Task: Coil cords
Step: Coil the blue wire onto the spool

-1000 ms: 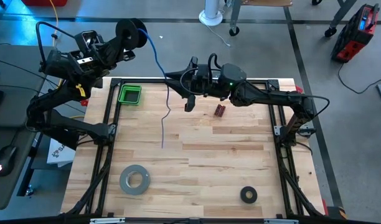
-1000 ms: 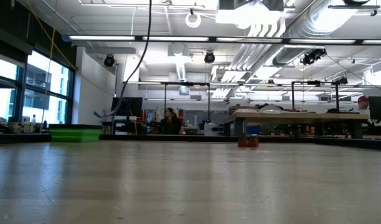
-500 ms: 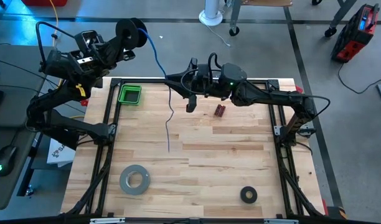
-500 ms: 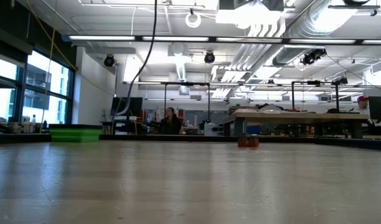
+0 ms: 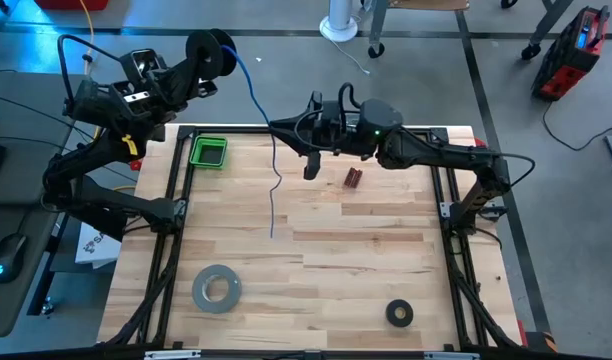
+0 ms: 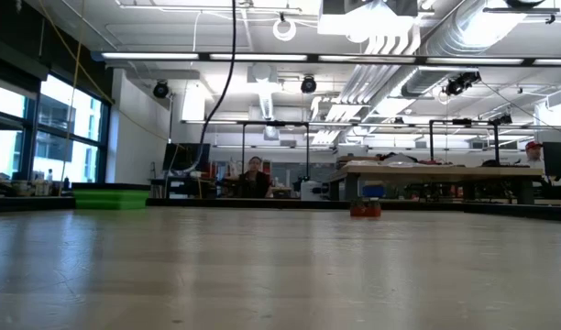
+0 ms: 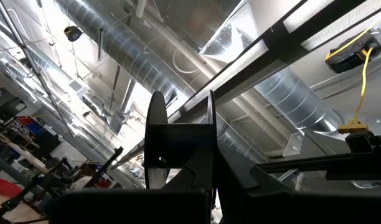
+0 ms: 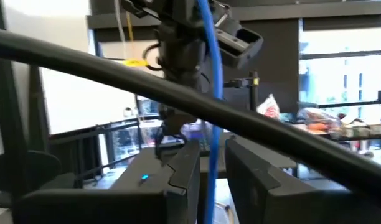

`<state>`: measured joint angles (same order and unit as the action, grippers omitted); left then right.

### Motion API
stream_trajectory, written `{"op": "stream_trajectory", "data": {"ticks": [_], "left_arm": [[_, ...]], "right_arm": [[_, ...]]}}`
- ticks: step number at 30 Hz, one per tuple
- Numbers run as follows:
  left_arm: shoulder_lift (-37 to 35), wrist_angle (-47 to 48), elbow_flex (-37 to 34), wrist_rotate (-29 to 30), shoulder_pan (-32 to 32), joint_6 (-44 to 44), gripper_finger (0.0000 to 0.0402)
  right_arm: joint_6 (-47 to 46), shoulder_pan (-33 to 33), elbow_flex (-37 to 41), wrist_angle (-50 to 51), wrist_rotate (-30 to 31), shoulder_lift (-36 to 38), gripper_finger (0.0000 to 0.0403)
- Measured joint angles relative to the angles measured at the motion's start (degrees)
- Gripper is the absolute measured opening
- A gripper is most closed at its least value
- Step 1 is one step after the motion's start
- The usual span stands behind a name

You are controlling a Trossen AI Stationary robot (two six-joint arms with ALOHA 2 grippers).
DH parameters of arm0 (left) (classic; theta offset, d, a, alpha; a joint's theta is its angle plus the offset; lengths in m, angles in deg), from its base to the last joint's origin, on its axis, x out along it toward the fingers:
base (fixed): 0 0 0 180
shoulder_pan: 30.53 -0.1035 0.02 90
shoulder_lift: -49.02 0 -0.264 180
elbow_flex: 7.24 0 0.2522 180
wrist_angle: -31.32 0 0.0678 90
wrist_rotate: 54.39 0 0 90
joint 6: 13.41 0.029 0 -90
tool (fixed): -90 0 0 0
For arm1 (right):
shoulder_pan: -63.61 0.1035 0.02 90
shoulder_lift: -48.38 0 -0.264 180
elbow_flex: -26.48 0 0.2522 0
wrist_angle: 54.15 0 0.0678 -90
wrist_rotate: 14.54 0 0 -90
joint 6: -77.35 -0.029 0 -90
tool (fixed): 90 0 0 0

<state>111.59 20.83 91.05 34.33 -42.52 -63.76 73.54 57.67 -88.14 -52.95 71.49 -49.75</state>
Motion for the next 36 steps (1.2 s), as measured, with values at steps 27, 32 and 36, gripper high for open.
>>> {"op": "stream_trajectory", "data": {"ticks": [27,32,36], "left_arm": [[0.00,0.37,0.00,0.43,0.00,1.53,0.0000],[0.04,0.48,0.00,0.46,0.00,1.53,0.0000],[0.04,0.44,0.00,0.46,0.00,1.53,0.0000]], "right_arm": [[-3.00,-0.44,0.00,-0.16,-0.97,-0.02,0.0130],[-3.26,-0.44,0.00,-0.15,-2.18,-0.02,0.0130],[-2.75,-0.58,0.00,-0.15,-0.73,-0.02,0.0130]]}}
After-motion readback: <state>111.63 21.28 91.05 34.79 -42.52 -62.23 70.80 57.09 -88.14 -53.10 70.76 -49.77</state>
